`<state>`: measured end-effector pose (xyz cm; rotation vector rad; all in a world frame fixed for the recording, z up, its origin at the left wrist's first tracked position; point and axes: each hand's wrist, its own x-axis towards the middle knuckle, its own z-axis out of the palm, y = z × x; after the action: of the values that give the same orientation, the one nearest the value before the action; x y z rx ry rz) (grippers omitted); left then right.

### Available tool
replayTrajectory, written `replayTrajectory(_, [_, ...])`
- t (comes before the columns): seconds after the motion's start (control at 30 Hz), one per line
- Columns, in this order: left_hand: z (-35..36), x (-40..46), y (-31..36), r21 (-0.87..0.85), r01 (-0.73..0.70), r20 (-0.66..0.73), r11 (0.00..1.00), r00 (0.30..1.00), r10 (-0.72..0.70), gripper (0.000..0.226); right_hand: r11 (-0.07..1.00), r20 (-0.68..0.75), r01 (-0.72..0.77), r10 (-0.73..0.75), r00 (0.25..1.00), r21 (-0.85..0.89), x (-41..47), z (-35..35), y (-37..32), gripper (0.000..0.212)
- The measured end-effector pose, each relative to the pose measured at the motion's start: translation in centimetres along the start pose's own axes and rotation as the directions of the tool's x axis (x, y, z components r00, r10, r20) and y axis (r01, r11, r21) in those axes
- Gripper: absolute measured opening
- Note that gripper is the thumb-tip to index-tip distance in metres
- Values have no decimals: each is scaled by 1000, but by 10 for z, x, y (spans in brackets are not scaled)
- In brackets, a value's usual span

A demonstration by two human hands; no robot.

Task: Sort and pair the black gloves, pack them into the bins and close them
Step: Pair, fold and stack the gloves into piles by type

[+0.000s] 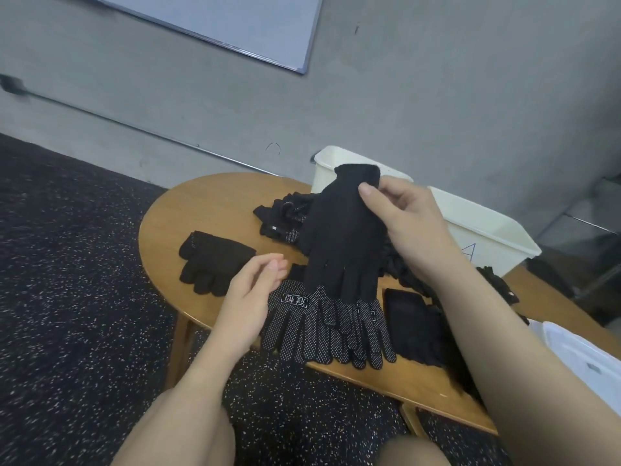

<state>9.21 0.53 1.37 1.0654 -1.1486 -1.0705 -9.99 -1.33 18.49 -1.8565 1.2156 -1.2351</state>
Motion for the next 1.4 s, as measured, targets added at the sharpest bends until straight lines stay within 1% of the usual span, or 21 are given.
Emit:
replayTrajectory(0.07, [2,-3,4,-32,-7,45,999,999,8,41,999,13,-18,17,1000,39,-8,2,6,32])
replayTrajectory(0.13, [10,-7,7,1,-55,33,999,998,55,33,998,36,-31,29,999,59,-14,6,13,41])
replayTrajectory(0.2, [19,-13,11,104,-168,-59,980,983,175,35,997,29,-42,40,999,58,-19,9,22,36])
replayTrajectory(0.23, [25,-16,13,164,-239,-98,957,962,257,38,997,16,-42,41,999,61,-21,10,26,32])
replayTrajectory(0.27, [30,-18,15,222,-306,-112,926,935,336,40,998,4,-36,36,999,54,-22,10,30,34])
replayTrajectory(0.3, [35,-20,17,267,-361,-101,893,912,398,40,999,2,-30,30,1000,38,-23,11,34,41])
replayTrajectory(0.37, [43,-24,20,307,-414,-42,857,894,447,38,999,1,-16,16,1000,31,-25,14,39,52])
replayTrajectory(0.43, [49,-26,22,307,-404,26,862,909,416,42,999,-3,-4,4,1000,39,-26,15,44,50])
replayTrajectory(0.53, [56,-27,22,205,-338,109,919,941,322,58,997,8,-31,31,999,72,-25,20,54,19])
replayTrajectory(0.57, [57,-26,22,163,-301,118,940,951,284,63,992,32,-64,61,998,106,-26,23,55,13])
replayTrajectory(0.63, [56,-24,23,130,-221,86,967,974,211,68,986,79,-102,92,993,134,-25,27,59,13])
replayTrajectory(0.8, [42,-13,21,85,-149,-40,985,987,153,30,982,157,-101,76,985,157,-22,29,68,19])
replayTrajectory(0.87, [34,-10,22,50,-101,-66,994,992,105,27,993,87,-49,40,995,104,-21,26,73,14])
replayTrajectory(0.93, [26,-10,22,2,-58,-56,998,997,58,27,998,11,-62,62,998,23,-19,23,80,9])
replayTrajectory(0.97, [22,-10,21,-19,-36,-42,999,998,35,27,994,25,-112,112,993,-4,-18,23,84,9])
replayTrajectory(1.03, [14,-10,21,-30,0,-19,1000,1000,-1,27,970,194,-242,240,951,-14,-17,26,90,15])
replayTrajectory(1.1, [9,-10,21,-24,19,7,1000,1000,-19,27,943,406,-331,292,866,28,-20,33,97,29])
replayTrajectory(1.17, [5,-10,20,-28,23,41,999,999,-22,28,917,493,-383,283,823,113,-21,40,105,40])
replayTrajectory(1.23, [2,-9,20,-21,22,77,1000,997,-20,29,905,481,-376,244,842,199,-23,46,116,37])
replayTrajectory(1.33, [-1,-8,17,4,54,108,999,993,-54,28,853,407,-375,217,887,363,-34,53,137,19])
replayTrajectory(1.4, [-4,-8,14,31,81,120,996,989,-84,25,814,378,-375,210,902,444,-42,56,147,27])
